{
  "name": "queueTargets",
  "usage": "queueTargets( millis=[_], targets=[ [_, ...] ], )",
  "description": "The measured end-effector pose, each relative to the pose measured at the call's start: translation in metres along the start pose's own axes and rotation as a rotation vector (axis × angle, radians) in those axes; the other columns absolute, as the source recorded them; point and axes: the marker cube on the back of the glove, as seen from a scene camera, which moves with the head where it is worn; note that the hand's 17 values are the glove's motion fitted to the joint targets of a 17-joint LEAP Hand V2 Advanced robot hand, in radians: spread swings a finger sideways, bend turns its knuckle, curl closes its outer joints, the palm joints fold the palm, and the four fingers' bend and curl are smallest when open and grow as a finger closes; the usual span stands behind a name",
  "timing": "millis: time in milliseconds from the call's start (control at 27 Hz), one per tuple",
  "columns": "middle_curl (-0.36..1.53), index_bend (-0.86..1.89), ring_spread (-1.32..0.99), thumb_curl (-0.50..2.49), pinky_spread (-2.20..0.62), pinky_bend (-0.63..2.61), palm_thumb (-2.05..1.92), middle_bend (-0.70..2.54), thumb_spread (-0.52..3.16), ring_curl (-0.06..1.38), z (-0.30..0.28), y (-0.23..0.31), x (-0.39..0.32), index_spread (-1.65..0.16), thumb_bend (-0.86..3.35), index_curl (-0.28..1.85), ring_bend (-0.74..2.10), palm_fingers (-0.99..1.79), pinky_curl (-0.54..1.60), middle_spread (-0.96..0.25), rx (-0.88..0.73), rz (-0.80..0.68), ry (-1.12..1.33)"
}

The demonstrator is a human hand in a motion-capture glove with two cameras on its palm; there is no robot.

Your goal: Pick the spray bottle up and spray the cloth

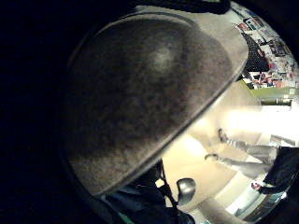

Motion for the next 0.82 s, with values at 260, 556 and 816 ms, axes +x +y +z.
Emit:
queueTargets(
  millis=[260,556,816],
  targets=[
    [0.11,0.33,0.0,0.09,0.17,0.24,0.19,0.21,0.82,0.07,0.0012,-0.0001,0.0002,-0.32,0.1,0.17,0.19,0.23,0.12,-0.02,-0.002,0.002,-0.007],
    [0.16,0.31,0.0,0.15,0.21,0.22,0.19,0.2,1.05,0.1,0.0015,-0.0011,-0.0003,-0.38,0.07,0.22,0.18,0.21,0.17,-0.02,-0.001,-0.001,-0.004],
    [0.2,0.3,0.0,0.18,0.22,0.21,0.2,0.19,1.14,0.12,0.0001,-0.0043,-0.0061,-0.4,0.04,0.25,0.18,0.21,0.2,-0.03,0.0,-0.017,-0.002]
  ],
)
